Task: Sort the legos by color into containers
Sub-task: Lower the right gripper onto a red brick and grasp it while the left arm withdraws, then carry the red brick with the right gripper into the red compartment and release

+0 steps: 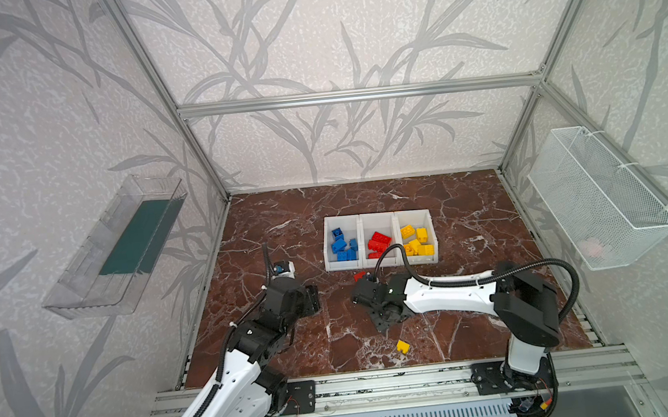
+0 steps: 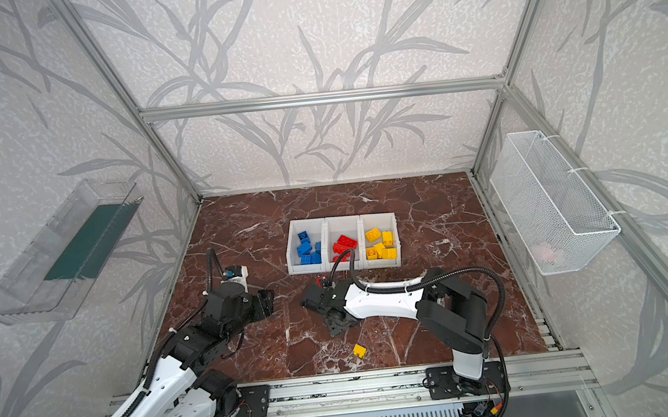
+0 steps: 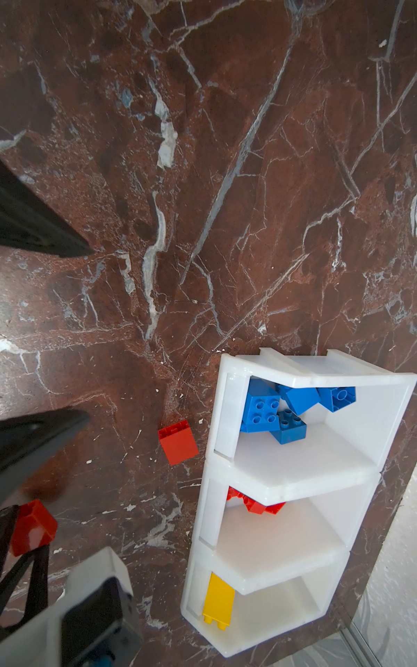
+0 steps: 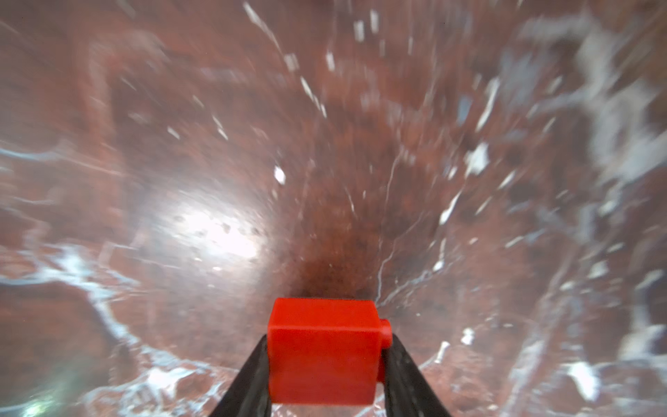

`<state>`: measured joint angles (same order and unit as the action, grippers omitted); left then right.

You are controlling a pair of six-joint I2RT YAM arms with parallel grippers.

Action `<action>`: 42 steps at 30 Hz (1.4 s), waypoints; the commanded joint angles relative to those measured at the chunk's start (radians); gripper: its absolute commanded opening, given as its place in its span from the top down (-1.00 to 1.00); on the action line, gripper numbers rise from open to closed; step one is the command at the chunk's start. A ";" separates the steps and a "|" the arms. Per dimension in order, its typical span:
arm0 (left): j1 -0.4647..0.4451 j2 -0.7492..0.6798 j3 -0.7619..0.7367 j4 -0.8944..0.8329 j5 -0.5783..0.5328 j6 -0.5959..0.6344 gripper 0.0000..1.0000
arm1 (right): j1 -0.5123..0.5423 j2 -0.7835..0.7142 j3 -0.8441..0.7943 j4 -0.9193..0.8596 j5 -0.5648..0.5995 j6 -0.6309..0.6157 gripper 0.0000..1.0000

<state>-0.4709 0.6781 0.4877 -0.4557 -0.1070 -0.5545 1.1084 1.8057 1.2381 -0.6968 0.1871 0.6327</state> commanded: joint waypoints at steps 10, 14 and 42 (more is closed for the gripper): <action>0.004 -0.020 -0.024 -0.016 0.017 -0.037 -0.38 | -0.316 0.136 0.441 0.000 0.007 -0.309 0.25; 0.004 -0.022 -0.028 -0.022 0.021 -0.043 -0.39 | -0.375 0.235 0.513 -0.008 -0.026 -0.302 0.25; 0.004 -0.045 -0.041 -0.032 0.035 -0.058 -0.38 | -0.398 0.149 0.431 0.012 -0.092 -0.282 -0.38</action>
<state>-0.4709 0.6357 0.4557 -0.4763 -0.0757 -0.6025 0.7078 2.0151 1.7042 -0.6926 0.1139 0.3424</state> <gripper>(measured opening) 0.690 0.688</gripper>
